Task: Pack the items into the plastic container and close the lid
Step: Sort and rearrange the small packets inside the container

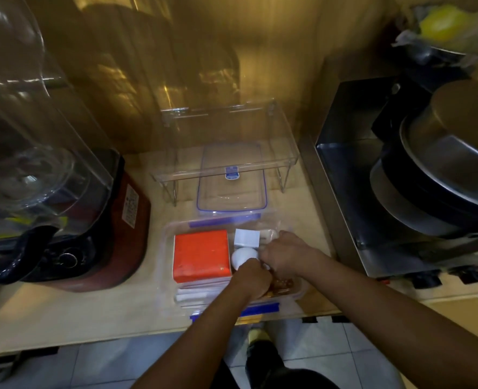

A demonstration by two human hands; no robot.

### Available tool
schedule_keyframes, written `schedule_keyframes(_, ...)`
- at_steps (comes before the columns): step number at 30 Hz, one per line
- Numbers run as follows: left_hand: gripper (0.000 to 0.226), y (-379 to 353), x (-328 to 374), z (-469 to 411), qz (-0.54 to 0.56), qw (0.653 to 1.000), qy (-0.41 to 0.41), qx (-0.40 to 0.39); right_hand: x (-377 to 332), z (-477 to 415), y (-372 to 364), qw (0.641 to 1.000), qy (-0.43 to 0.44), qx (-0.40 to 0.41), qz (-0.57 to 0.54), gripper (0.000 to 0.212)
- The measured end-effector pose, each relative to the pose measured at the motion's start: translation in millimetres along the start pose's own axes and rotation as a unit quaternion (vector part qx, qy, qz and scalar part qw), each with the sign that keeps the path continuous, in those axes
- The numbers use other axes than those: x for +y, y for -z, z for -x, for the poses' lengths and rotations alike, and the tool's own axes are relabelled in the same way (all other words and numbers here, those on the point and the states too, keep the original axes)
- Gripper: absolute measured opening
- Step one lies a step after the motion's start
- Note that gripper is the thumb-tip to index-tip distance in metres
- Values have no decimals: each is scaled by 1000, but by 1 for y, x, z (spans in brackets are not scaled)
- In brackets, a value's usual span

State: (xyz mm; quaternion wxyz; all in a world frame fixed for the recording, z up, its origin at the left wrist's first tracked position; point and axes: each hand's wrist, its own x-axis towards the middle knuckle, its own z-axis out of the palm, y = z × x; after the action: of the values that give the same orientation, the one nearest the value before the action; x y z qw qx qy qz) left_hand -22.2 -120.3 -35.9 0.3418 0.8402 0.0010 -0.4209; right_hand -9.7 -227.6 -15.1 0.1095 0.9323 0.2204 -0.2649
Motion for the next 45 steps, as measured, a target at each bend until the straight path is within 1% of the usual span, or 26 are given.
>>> schedule_keyframes(3, 27, 2, 2, 4, -33, 999, -22, 8, 1, 1, -1, 1000, -8, 20, -19, 31)
schedule_keyframes(4, 25, 4, 3, 7, -43, 997, -53, 27, 0, 1, -2, 999, -15, 31, -35, 32)
schedule_keyframes(5, 24, 8, 3, 12, -68, 991, -98, 64, 0, 0, -2, 997, -26, 41, -56, 32)
schedule_keyframes(6, 22, 14, 3, 18, -115, 976, -145, 112, 1, 0, 0, 994, -42, 49, -83, 31)
schedule_keyframes(8, 21, 26, -1, 29, -208, 930, -218, 210, 2, -2, 4, 982, -82, 67, -158, 28)
schedule_keyframes(10, 19, 41, -8, 34, -222, 892, -284, 273, 2, -5, 7, 960, -128, 97, -230, 27)
schedule_keyframes(11, 19, 49, -14, 33, -225, 877, -304, 296, 1, -8, 8, 947, -153, 111, -259, 27)
schedule_keyframes(12, 22, 57, -21, 30, -232, 867, -309, 316, -2, -11, 9, 933, -178, 120, -287, 28)
schedule_keyframes(13, 31, 63, -30, 27, -241, 865, -294, 327, -5, -14, 8, 917, -203, 124, -320, 29)
schedule_keyframes(14, 44, 68, -39, 25, -254, 875, -261, 320, -9, -17, 7, 899, -225, 122, -356, 30)
schedule_keyframes(15, 58, 72, -48, 23, -268, 890, -218, 298, -12, -20, 5, 881, -242, 116, -389, 31)
schedule_keyframes(17, 76, 73, -64, 18, -281, 914, -155, 248, -15, -27, 1, 858, -258, 101, -431, 34)
schedule_keyframes(19, 84, 72, -72, 16, -287, 922, -138, 222, -13, -32, -1, 844, -272, 89, -454, 45)
schedule_keyframes(21, 85, 72, -74, 14, -310, 917, -142, 205, -11, -36, -2, 833, -281, 78, -471, 57)
schedule_keyframes(23, 85, 73, -74, 14, -342, 908, -144, 193, -11, -40, -3, 836, -278, 79, -466, 56)
schedule_keyframes(25, 83, 75, -74, 15, -356, 905, -141, 188, -13, -43, -3, 848, -261, 93, -452, 47)
schedule_keyframes(27, 82, 75, -74, 16, -358, 905, -139, 181, -16, -45, -3, 846, -241, 116, -461, 42)
schedule_keyframes(30, 80, 74, -74, 17, -359, 906, -135, 178, -18, -47, -4, 835, -235, 144, -475, 40)
schedule_keyframes(34, 80, 74, -76, 16, -345, 910, -139, 181, -16, -44, -3, 838, -229, 142, -475, 39)
schedule_keyframes(36, 80, 74, -78, 15, -339, 911, -143, 185, -14, -40, -2, 844, -233, 161, -456, 40)
schedule_keyframes(37, 80, 74, -79, 15, -335, 912, -145, 187, -13, -36, -2, 851, -226, 177, -440, 38)
schedule_keyframes(39, 81, 73, -80, 14, -330, 912, -148, 191, -12, -28, -1, 877, -167, 187, -410, 30)
schedule_keyframes(40, 81, 73, -80, 14, -329, 912, -150, 193, -12, -24, -1, 896, -128, 168, -391, 29)
schedule_keyframes(42, 81, 73, -81, 13, -326, 912, -151, 196, -14, -18, -1, 932, -81, 100, -340, 38)
schedule_keyframes(44, 82, 72, -82, 12, -327, 911, -150, 199, -17, -16, -4, 951, -81, 54, -295, 47)
schedule_keyframes(45, 82, 72, -82, 12, -328, 911, -150, 200, -19, -16, -6, 953, -90, 49, -286, 47)
